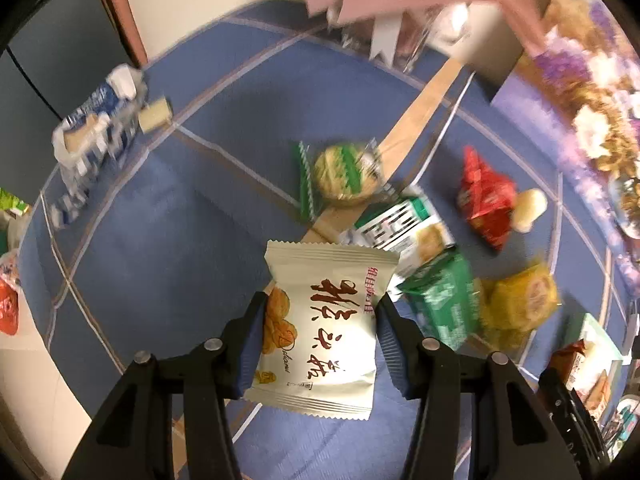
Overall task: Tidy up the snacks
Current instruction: 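Lift and carry both packets over the white tray with both tools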
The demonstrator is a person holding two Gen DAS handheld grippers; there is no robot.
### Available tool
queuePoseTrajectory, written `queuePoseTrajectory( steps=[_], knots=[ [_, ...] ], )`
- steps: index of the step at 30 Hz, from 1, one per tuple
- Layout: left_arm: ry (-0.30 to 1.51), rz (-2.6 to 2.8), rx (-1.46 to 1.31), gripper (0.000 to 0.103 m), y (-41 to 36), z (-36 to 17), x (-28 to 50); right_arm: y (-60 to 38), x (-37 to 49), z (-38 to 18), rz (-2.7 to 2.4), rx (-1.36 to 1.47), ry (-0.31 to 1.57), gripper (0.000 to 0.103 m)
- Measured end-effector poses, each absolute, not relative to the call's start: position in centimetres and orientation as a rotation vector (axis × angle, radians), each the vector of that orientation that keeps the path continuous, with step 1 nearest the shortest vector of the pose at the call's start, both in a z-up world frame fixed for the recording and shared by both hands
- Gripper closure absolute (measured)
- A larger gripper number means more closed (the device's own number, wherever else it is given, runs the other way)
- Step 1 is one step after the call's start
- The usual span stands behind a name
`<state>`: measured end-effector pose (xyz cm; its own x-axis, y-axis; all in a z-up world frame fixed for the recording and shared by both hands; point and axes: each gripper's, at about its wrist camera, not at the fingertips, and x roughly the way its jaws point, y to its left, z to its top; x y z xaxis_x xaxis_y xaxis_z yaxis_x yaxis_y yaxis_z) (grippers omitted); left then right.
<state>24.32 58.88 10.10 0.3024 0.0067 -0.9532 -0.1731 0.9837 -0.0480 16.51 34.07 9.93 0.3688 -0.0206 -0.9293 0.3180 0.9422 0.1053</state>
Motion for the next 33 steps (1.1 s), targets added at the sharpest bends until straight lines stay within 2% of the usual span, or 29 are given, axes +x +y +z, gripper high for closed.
queuePoseTrajectory(
  steps=[7,18,33],
  knots=[
    [1.193,0.034,-0.143,0.048,56.9,13.8,23.0,33.7,14.5,12.1,-0.23,0.312,1.153,0.061],
    [1.12,-0.151,-0.087,0.048,48.9,17.2,20.0,29.5,11.5,14.2,-0.322,0.382,1.126,0.061],
    [1.14,-0.402,0.09,0.048,37.7,17.5,15.1,19.2,4.1,16.8,-0.572,0.546,1.045,0.061]
  ],
)
